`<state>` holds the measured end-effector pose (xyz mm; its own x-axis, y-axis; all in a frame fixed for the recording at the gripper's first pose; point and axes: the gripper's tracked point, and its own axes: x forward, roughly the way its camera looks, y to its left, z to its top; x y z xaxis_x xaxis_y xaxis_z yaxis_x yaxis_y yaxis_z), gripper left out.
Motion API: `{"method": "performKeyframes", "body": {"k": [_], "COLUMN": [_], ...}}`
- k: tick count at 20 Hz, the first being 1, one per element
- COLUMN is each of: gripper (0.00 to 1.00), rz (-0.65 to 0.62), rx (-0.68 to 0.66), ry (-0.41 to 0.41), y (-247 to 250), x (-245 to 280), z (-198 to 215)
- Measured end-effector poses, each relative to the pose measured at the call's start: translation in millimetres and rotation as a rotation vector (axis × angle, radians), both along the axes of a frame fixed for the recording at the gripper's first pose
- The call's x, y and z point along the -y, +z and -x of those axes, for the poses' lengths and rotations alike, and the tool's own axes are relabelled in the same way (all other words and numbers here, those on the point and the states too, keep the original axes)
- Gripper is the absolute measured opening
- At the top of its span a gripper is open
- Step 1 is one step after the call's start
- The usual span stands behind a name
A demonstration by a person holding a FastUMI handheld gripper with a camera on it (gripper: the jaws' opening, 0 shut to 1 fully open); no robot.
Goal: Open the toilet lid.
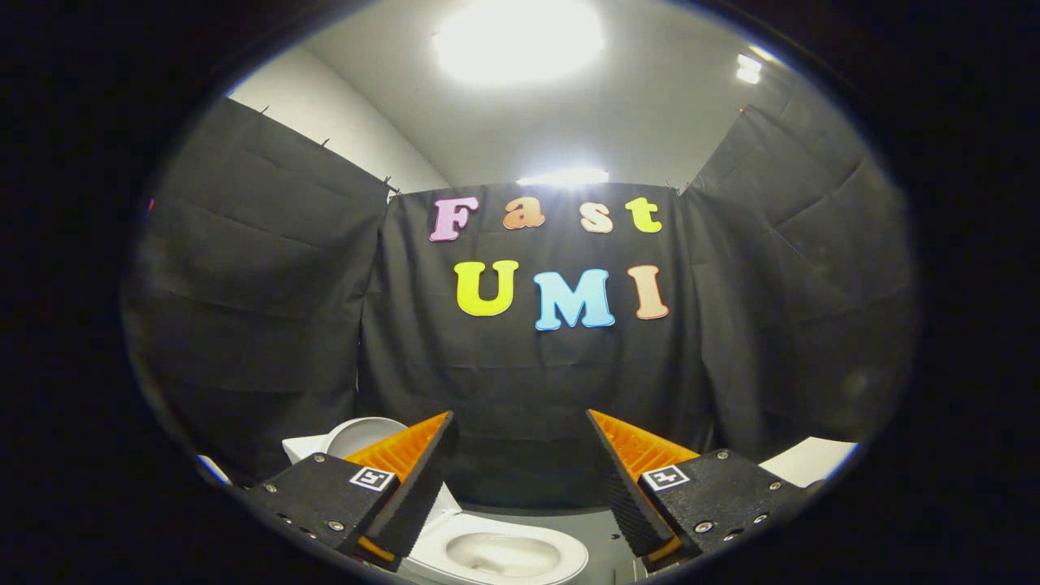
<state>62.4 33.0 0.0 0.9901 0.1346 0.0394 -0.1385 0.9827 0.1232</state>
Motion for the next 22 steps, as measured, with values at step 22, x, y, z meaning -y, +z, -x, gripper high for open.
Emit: {"method": "performKeyframes", "body": {"k": [22], "gripper": [0.95], "rz": [0.051], "rx": [-0.113], "ry": [-0.072], "y": [-56], "x": [55], "z": [-30]}}
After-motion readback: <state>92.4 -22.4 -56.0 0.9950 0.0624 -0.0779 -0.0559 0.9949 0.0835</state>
